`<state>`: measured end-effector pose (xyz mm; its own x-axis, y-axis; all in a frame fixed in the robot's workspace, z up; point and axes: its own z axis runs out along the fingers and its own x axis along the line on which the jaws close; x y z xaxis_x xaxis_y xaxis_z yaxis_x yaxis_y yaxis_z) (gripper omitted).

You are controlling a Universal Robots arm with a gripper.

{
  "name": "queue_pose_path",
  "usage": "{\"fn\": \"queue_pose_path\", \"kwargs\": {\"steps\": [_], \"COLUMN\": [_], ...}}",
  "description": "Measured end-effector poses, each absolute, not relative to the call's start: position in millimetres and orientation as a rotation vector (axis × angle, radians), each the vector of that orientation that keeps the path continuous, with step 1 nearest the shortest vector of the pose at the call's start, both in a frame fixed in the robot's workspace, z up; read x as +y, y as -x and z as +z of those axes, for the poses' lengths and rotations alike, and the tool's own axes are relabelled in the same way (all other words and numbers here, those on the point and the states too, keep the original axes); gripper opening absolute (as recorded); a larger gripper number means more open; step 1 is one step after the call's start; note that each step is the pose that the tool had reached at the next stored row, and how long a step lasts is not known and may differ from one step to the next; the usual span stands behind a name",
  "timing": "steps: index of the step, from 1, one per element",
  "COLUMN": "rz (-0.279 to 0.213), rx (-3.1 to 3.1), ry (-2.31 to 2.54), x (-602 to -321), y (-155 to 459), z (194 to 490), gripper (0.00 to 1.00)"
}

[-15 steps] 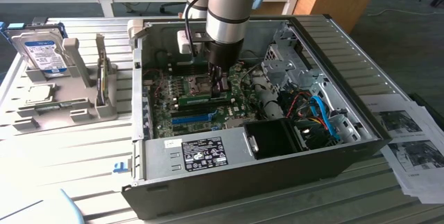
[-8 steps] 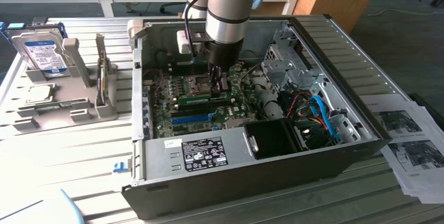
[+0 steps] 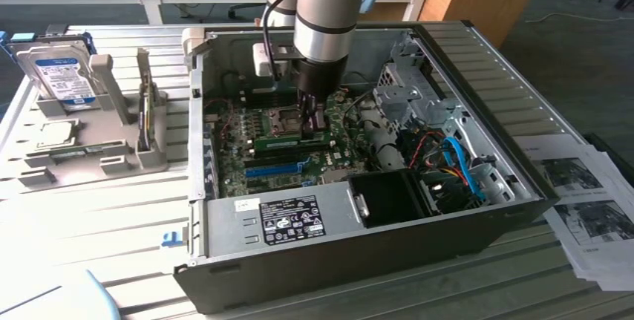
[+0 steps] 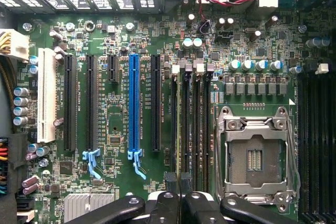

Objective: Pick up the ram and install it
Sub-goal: 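Insert the ram into the slot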

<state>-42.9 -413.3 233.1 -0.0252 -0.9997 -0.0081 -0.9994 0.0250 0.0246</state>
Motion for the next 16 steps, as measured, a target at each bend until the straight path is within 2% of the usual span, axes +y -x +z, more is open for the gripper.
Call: {"fn": "queue_pose_path", "kwargs": {"steps": [16], "rz": [-0.036], "rx": [-2.241], "ry": [-2.186], "x": [-413.3], "y": [42.5], "z": [231.7], "gripper": [0.11]}}
